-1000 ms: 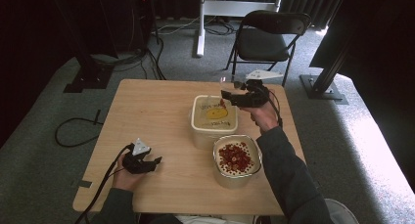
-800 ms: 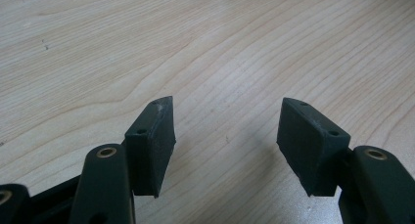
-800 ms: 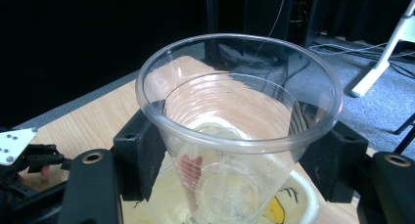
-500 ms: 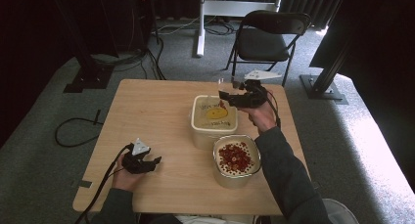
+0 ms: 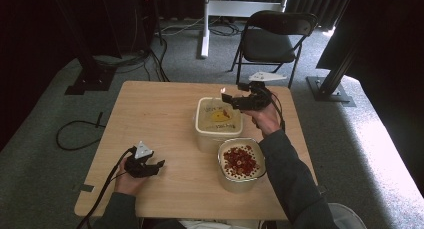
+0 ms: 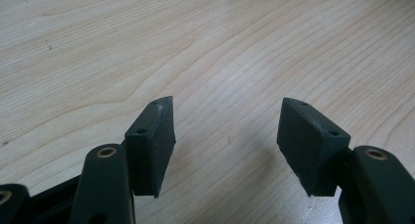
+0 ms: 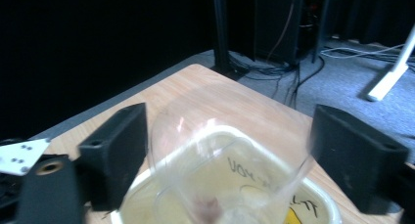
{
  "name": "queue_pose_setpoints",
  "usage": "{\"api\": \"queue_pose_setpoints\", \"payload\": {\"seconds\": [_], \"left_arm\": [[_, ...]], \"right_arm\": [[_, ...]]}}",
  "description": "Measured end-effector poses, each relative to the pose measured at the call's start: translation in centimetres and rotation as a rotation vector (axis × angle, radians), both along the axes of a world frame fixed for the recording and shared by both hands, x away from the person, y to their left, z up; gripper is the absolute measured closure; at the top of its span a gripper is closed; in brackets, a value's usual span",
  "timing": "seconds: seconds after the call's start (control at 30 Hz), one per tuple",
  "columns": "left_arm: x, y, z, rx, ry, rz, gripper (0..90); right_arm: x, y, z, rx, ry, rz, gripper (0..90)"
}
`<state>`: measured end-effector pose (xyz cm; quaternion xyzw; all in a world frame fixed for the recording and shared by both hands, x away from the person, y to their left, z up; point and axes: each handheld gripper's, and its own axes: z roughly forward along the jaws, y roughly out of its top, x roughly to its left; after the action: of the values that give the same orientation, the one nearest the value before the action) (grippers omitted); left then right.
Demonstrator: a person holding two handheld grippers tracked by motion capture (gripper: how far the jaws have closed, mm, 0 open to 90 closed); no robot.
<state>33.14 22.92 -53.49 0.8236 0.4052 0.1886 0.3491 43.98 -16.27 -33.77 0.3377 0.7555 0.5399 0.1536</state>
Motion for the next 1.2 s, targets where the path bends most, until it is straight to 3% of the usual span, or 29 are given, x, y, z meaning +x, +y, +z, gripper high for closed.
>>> {"api": "queue_pose_setpoints", "payload": {"seconds": [0.27, 0.53, 0.93, 1.07, 1.2], "left_arm": [[0.0, 0.0, 0.0, 0.001, 0.0, -0.001, 39.7], [0.0, 0.0, 0.0, 0.003, 0.0, -0.001, 39.7], [0.0, 0.0, 0.0, 0.005, 0.002, -0.001, 39.7], [0.0, 0.0, 0.0, 0.004, 0.003, -0.001, 39.7], [0.1, 0.0, -0.1, 0.002, 0.004, 0.0, 39.6]], "right_arm": [[0.0, -0.4, -0.1, 0.009, -0.001, -0.02, 12.6], [-0.3, -2.1, -0.6, -0.012, 0.001, -0.044, 13.7], [-0.1, -7.1, -4.0, -0.031, 0.065, -0.177, 19.7], [-0.1, -8.2, -5.1, -0.046, 0.063, -0.226, 22.2], [0.1, -9.4, -7.3, -0.069, 0.108, -0.266, 22.6]]}}
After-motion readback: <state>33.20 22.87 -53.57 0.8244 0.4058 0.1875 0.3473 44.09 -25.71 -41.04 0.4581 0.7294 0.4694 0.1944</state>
